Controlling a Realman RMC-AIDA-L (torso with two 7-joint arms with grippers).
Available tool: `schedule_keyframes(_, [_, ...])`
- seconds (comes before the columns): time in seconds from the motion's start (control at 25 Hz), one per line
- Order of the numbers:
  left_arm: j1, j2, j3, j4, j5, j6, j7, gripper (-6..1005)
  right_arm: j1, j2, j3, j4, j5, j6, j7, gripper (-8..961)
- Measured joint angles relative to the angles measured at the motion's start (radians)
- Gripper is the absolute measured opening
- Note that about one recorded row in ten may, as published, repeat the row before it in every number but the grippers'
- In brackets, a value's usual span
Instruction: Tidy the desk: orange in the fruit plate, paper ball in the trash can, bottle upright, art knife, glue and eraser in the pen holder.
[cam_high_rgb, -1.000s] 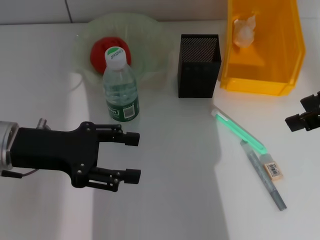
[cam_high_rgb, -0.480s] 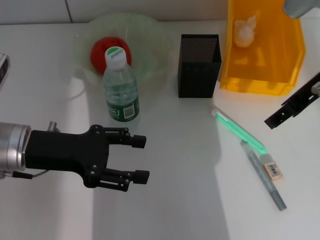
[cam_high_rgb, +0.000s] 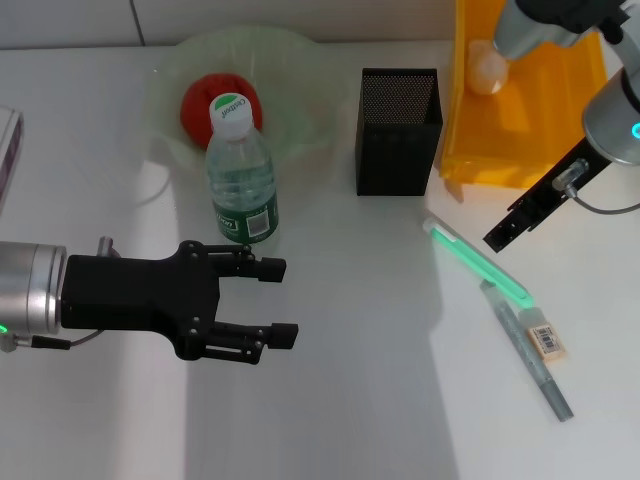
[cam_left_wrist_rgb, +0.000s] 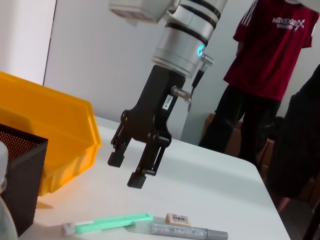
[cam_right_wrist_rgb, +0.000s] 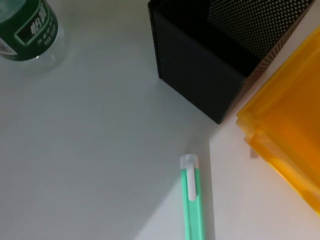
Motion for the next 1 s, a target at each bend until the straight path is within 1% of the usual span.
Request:
schedule_keyframes(0.28, [0.001,-0.003,-0.003,-0.003,-0.001,-0.01,0.0,796,0.009,0.002,-0.11,0.072,0.057,0.14,0.001,732])
schedule_keyframes(0.52, [0.001,-0.003,-0.002,-0.01,-0.001,-0.018,0.0,796,0.049,0.003,-0.179,0.18,0.069,0.252,0.025,726])
schedule_keyframes(0.76, [0.006,-0.005,-0.004,-0.011,-0.003,-0.021,0.0,796,0.065,0.006,-0.218,0.242,0.098,0.337,0.026,676])
schedule_keyframes(1.0, [0.007,-0.005,-0.001,-0.012,-0.006,-0.027,0.0,796,0.073,0.006,-0.237,0.276,0.113,0.38,0.026,542])
